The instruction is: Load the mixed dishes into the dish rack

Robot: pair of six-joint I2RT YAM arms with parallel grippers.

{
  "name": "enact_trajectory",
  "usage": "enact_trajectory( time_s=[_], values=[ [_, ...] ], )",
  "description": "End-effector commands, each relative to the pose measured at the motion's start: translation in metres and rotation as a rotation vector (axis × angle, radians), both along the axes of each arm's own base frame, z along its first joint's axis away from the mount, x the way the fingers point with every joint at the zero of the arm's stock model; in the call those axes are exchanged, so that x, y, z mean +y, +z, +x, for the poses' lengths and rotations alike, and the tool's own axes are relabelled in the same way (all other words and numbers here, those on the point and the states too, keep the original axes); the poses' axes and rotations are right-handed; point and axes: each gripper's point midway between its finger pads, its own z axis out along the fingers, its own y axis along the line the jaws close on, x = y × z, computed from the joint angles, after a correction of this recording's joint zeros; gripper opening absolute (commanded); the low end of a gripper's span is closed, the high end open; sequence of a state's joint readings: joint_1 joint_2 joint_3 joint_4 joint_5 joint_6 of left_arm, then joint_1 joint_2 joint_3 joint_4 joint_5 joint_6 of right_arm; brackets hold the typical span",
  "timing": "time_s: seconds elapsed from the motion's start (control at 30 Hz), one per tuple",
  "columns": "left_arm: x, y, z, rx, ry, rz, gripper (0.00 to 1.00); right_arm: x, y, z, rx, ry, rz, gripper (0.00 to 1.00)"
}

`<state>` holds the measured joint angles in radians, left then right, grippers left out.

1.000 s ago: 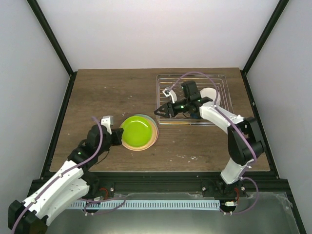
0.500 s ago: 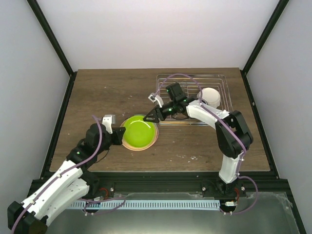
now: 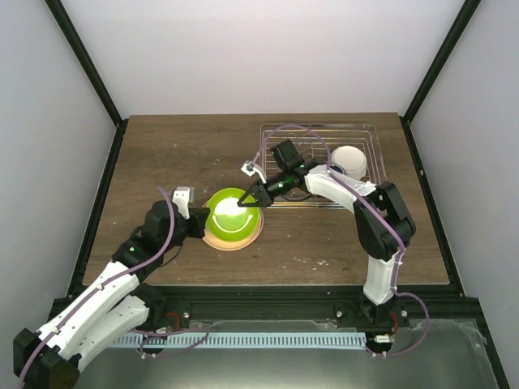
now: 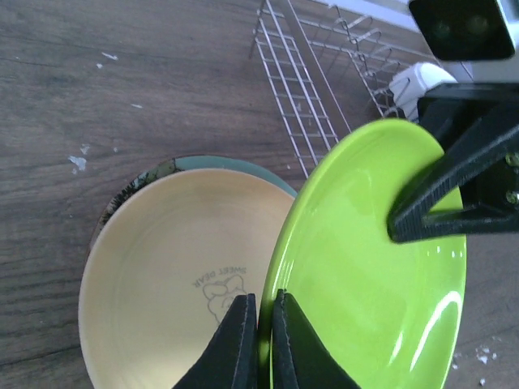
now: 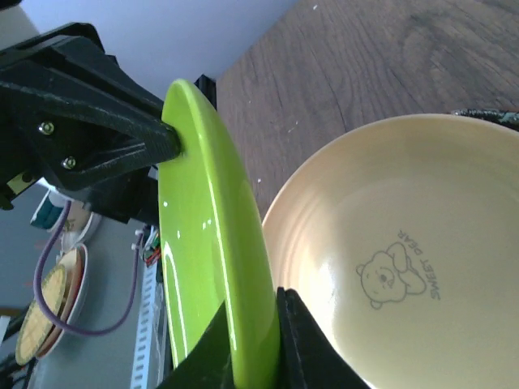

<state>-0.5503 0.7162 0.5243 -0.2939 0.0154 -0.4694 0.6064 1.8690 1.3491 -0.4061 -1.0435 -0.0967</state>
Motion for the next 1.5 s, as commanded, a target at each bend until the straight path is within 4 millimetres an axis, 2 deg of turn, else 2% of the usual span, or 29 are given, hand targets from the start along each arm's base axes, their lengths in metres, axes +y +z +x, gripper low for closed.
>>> enact_trajectory(
  time_s=[0.0, 0.1, 0.13, 0.2, 0.27, 0.33, 0.43, 0.5, 0.63, 0.77, 0.93, 1.0, 1.23, 1.33, 1.4, 1.47],
  values=[
    [0.0, 0.023, 0.009, -0.071, 0.019, -0.026, 0.0, 0.005, 0.018, -0.004, -0.029, 0.038, 0.037, 0.01],
    [0.003, 0.022, 0.01, -0.067, 0.036, -0.016, 0.01, 0.004, 0.014, 0.007, -0.067, -0.02, -0.01, 0.01],
    [0.004, 0.022, 0.01, -0.067, 0.042, -0.014, 0.06, 0.004, 0.014, 0.01, -0.08, -0.037, -0.021, 0.01],
    [0.006, 0.021, 0.01, -0.061, 0.048, -0.005, 0.26, 0.003, 0.014, 0.019, -0.111, -0.079, -0.051, 0.01],
    [0.008, 0.019, 0.009, -0.055, 0.058, 0.006, 0.5, 0.0, 0.015, 0.031, -0.157, -0.127, -0.084, 0.01],
    [0.013, 0.018, 0.009, -0.048, 0.077, 0.027, 0.67, -0.006, 0.02, 0.048, -0.219, -0.19, -0.123, 0.01],
    [0.025, 0.014, 0.008, -0.029, 0.12, 0.082, 0.82, -0.024, 0.035, 0.072, -0.306, -0.282, -0.15, 0.01],
    [0.033, 0.01, 0.009, -0.018, 0.155, 0.119, 0.88, -0.038, 0.052, 0.086, -0.363, -0.331, -0.14, 0.01],
    [0.05, -0.005, 0.011, 0.025, 0.232, 0.209, 0.92, -0.063, 0.093, 0.109, -0.559, -0.455, -0.162, 0.01],
    [0.061, -0.029, 0.016, 0.104, 0.293, 0.295, 0.92, -0.092, 0.127, 0.137, -0.73, -0.637, -0.228, 0.01],
    [0.057, -0.057, 0.025, 0.192, 0.299, 0.353, 0.92, -0.136, 0.139, 0.164, -0.921, -0.788, -0.399, 0.01],
    [0.054, -0.062, 0.027, 0.2, 0.291, 0.351, 0.92, -0.152, 0.145, 0.172, -1.014, -0.834, -0.475, 0.01],
    [0.052, -0.062, 0.027, 0.181, 0.284, 0.334, 0.92, -0.174, 0.177, 0.176, -1.375, -0.801, -0.579, 0.01],
    [0.053, -0.062, 0.025, 0.179, 0.281, 0.336, 0.92, -0.173, 0.176, 0.179, -1.487, -0.701, -0.628, 0.01],
    [0.053, -0.063, 0.024, 0.18, 0.278, 0.336, 0.92, -0.173, 0.166, 0.182, -1.559, -0.601, -0.703, 0.01],
    [0.053, -0.064, 0.023, 0.182, 0.275, 0.337, 0.92, -0.175, 0.148, 0.185, -1.621, -0.488, -0.785, 0.01]
  ],
)
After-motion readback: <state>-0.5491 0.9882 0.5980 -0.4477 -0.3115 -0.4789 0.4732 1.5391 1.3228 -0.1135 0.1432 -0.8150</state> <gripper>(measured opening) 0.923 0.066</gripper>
